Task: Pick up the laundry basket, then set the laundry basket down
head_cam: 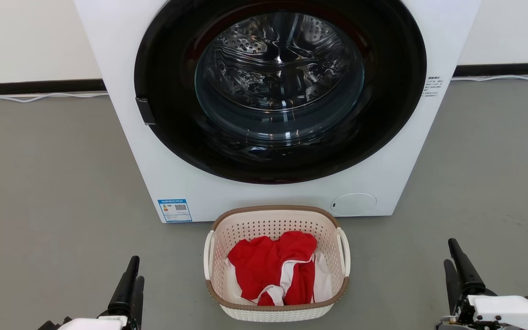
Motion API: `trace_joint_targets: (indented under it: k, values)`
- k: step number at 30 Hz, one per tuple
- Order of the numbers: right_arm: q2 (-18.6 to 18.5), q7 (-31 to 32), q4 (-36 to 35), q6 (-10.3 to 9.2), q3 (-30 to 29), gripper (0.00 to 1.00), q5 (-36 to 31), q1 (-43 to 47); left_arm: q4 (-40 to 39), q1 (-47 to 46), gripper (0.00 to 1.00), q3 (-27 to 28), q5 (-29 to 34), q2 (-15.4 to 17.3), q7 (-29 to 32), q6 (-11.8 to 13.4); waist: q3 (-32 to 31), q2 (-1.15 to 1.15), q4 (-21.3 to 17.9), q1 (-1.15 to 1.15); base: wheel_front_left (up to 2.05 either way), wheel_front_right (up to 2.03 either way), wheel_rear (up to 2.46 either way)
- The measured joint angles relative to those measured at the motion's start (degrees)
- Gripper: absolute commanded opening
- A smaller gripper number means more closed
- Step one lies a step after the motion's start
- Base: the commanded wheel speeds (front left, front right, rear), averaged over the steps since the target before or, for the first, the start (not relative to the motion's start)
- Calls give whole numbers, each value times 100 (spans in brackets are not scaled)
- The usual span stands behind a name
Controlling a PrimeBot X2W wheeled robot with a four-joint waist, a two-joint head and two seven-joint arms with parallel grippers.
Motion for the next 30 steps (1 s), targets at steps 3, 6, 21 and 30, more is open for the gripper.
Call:
trace_joint_targets:
  k: [3, 6, 21, 30]
  values:
    - [0, -43, -34, 0, -8, 100, -331, 1, -4, 0, 100, -19, 131, 2, -46, 41, 7, 0, -1, 0, 0, 0, 0]
    - [-1, -83, -82, 0, -13, 100, -758, 1, -10, 0, 100, -35, 305, 2, -97, 44, 13, 0, -4, 0, 0, 0, 0]
    - [-1, -316, -211, 0, 32, 100, -2308, 4, -91, 0, 100, -88, 1254, 11, -333, 176, 12, 0, -12, -1, 0, 0, 0]
    - [-18, -442, -205, 3, 120, 100, -3064, 7, -110, 0, 100, -140, 2038, 15, -469, 192, -26, 0, -9, -1, 0, 0, 0]
